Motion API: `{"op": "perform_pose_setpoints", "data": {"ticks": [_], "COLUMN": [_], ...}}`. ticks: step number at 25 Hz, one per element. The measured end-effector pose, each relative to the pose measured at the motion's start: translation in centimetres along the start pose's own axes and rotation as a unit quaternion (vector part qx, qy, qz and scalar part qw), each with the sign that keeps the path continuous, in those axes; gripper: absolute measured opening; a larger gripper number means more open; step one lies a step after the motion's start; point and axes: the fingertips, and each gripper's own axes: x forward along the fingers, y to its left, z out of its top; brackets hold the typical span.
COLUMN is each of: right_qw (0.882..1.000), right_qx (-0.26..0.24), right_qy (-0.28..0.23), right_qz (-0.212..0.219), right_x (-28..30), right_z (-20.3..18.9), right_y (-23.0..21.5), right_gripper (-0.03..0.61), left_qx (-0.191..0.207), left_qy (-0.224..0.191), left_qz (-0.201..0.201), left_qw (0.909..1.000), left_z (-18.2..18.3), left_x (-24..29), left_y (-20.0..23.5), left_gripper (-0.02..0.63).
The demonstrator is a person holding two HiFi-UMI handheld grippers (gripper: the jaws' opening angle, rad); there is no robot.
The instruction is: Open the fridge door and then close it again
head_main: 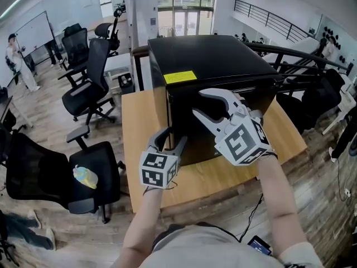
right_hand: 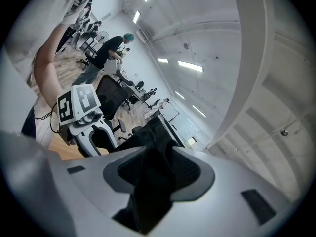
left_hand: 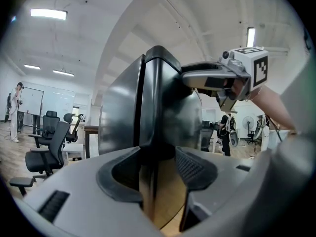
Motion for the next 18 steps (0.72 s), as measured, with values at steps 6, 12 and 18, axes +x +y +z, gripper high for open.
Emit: {"op": "perform_pose_setpoints", "data": {"ticks": [6, 12, 18], "right_qw": [1.000, 0.999, 0.998], "right_qx": [0.023, 0.032, 0.047], "right_qy": [-0.004, -0.005, -0.012], "right_qz": [-0.008, -0.031, -0.037], "right_x": [-0.13, -0.37, -0.69], "right_z": [0.20, 0.41, 0.69], "right_y": [0.01, 0.07, -0.19], "right_gripper": [0.138, 0.140, 0.112], "left_qx": [-0.002, -0.004, -0.012], "left_qy": [-0.008, -0.005, -0.001], "left_qz": [0.008, 0.012, 0.014], "left_qw": [0.9999, 0.9999, 0.9998], "left_z": [-0.01, 0.04, 0.11], "left_x": [-0.15, -0.22, -0.19], "left_y": [-0.12, -0.44, -0.51], "left_gripper": [0.216, 0.212, 0.210]}}
